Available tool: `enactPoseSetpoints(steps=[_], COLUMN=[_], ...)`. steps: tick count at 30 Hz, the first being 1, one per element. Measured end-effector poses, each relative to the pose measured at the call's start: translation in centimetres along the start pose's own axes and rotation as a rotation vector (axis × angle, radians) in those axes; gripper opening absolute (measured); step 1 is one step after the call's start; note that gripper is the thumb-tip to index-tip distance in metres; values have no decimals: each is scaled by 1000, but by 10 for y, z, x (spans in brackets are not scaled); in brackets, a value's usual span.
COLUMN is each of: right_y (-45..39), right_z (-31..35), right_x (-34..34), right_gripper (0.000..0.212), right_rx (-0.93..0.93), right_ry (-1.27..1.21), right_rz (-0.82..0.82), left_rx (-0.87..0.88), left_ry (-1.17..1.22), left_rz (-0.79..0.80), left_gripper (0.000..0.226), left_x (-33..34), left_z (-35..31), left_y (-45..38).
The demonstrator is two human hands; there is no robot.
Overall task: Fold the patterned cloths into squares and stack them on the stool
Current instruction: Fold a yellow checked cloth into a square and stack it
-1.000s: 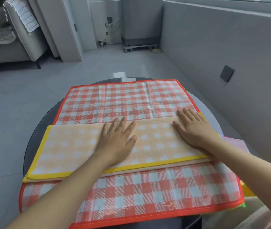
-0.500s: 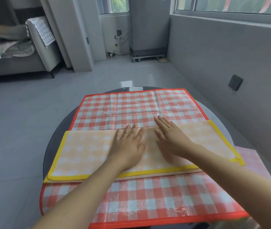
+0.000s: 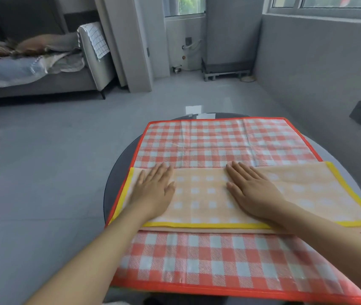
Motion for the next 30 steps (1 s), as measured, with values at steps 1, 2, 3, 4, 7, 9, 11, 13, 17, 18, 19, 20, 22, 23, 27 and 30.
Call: enactPoseSetpoints(steps=[1,2,3,4,7,9,11,13,17,18,19,20,22,23,27,30], right_y=[0,0,0,0,-1,-3,-5,-7,-10,-12,-13,-15,-16,-17,-18,-18], right_z=[0,1,2,3,7,13,26,47,88,92,94,93,90,89,89,89], right_x=[0,-1,-1,-2,-3,-6,-12,-21,-30,-29,-28,-26,-23,-22,-19,-17], right_gripper=[58,58,58,58,58,59,59,58,58,60,63,67,76,80,89,100], right_rx=[2,4,5,6,23,34,2,-74,-189,-188,-184,-179,-178,-179,-187,-195], right_ry=[2,3,7,12,20,0,-47,-100,-184,-179,-165,-149,-139,-141,-136,-138], right_rz=[2,1,1,3,25,49,45,11,-40,-36,-24,-3,41,58,98,134], left_rx=[-27,-38,-38,-36,-32,-36,-39,-40,-80,-95,-110,-124,-147,-154,-145,-176], left_ry=[-1,-3,-4,-5,11,38,58,63,89,82,76,78,111,135,231,331], left_rz=[-5,-12,-19,-24,-12,19,35,11,-49,-54,-56,-61,-82,-106,-169,-227], left_gripper=[55,55,55,55,55,56,57,58,66,70,73,76,77,77,71,52], left_x=[-3,-6,-7,-7,-7,-9,-15,-26,-44,-47,-49,-50,-55,-57,-63,-72], left_z=[12,20,24,26,24,23,21,18,25,29,32,35,37,38,36,39], left_y=[3,6,8,9,10,9,8,6,1,0,-1,-3,-4,-4,-4,-2])
Point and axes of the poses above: each hand's wrist, its own y-axis away from the middle knuckle, its own x-axis out of the palm, z = x × y, the point moved 6 cm from there along -y, towards the middle knuckle, and after that the axes turned 9 degrees about y, right-handed, at the moved point
